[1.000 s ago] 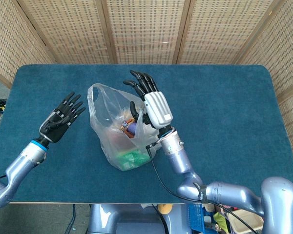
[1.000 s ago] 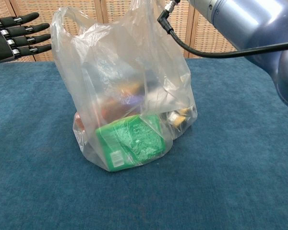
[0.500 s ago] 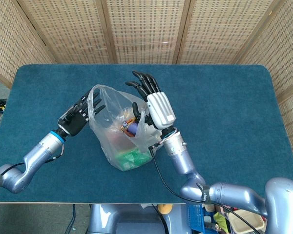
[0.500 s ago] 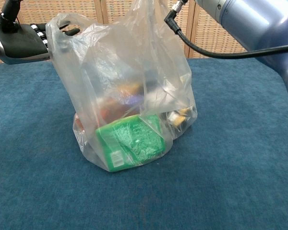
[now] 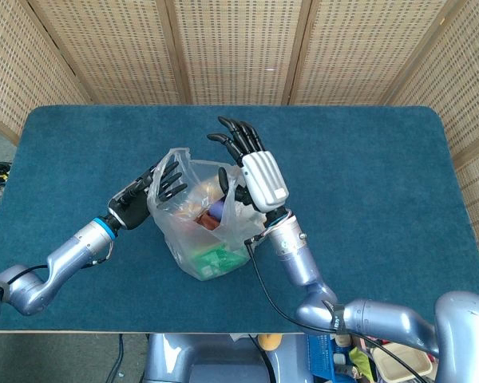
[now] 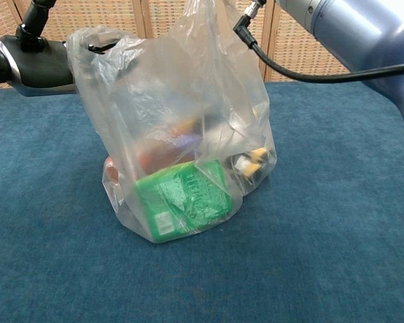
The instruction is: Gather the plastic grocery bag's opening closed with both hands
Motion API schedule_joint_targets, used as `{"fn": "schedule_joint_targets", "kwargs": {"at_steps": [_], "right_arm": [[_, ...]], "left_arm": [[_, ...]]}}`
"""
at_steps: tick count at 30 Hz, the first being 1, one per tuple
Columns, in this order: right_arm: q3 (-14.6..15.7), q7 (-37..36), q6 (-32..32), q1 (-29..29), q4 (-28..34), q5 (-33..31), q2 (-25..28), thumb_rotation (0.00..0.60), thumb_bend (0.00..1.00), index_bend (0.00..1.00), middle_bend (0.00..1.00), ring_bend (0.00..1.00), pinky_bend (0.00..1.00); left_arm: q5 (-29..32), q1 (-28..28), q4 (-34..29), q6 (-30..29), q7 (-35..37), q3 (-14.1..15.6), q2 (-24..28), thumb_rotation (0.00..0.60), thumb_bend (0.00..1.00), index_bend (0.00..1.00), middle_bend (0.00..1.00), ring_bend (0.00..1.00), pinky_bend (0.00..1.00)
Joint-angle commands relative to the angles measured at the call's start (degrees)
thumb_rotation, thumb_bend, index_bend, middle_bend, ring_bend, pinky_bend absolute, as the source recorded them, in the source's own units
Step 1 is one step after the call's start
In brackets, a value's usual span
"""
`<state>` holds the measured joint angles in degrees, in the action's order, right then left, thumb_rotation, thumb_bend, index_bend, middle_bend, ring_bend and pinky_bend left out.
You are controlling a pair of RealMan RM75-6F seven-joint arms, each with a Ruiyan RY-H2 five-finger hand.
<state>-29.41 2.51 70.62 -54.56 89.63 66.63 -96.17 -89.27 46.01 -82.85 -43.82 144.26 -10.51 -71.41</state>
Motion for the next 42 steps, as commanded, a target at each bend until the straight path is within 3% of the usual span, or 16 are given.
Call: {"fn": "schedule_joint_targets", "kwargs": {"at_steps": [1,8,18,25,31,42], "right_arm": [[-0.04,-0.07,-0.01,-0.02,0.13,-0.04,-0.04,0.6,0.68,0.2,0.08,0.0,0.0],[-0.06,0.17,-0.04,-0.15,0.53,0.25,0.18,0.6,0.68,0.2,0.08,0.0,0.0],[0.04,-0.13,0.11,0.01,0.74,0.43,0.33,0.6,0.68,0.2,0.08,0.0,0.0],[0.21,-0.4,0.16,0.25,0.87,0.69,0.61,0.6,0.68,0.2,0.08,0.0,0.0],[0.34,-0.36,0.19,0.3,0.95,0.79,0.65,0.6,0.68,0.2,0.08,0.0,0.0],[0.4,-0.54,0.34,0.58,0.99,0.7,0.72,0.6,0.68,0.2,0.08,0.0,0.0]], "left_arm": [[-1.36,1.56,0.28,-0.19,1.57,0.53,0.74,0.6,0.08,0.0,0.0,0.0,0.19],[-7.11,4.94,0.18,-0.48,3.88,3.91,4.16,0.6,0.03,0.0,0.02,0.09,0.24],[-21.82,14.41,5.55,-7.47,13.0,14.69,8.74,0.6,0.0,0.05,0.07,0.13,0.26],[-20.81,13.91,10.1,-18.26,9.91,16.02,5.99,0.6,0.02,0.07,0.09,0.11,0.24],[-15.11,9.95,11.75,-25.79,4.63,14.38,2.21,0.6,0.04,0.12,0.1,0.1,0.22],[-17.38,12.36,13.88,-23.32,8.21,20.65,2.44,0.6,0.03,0.01,0.04,0.08,0.23]]}}
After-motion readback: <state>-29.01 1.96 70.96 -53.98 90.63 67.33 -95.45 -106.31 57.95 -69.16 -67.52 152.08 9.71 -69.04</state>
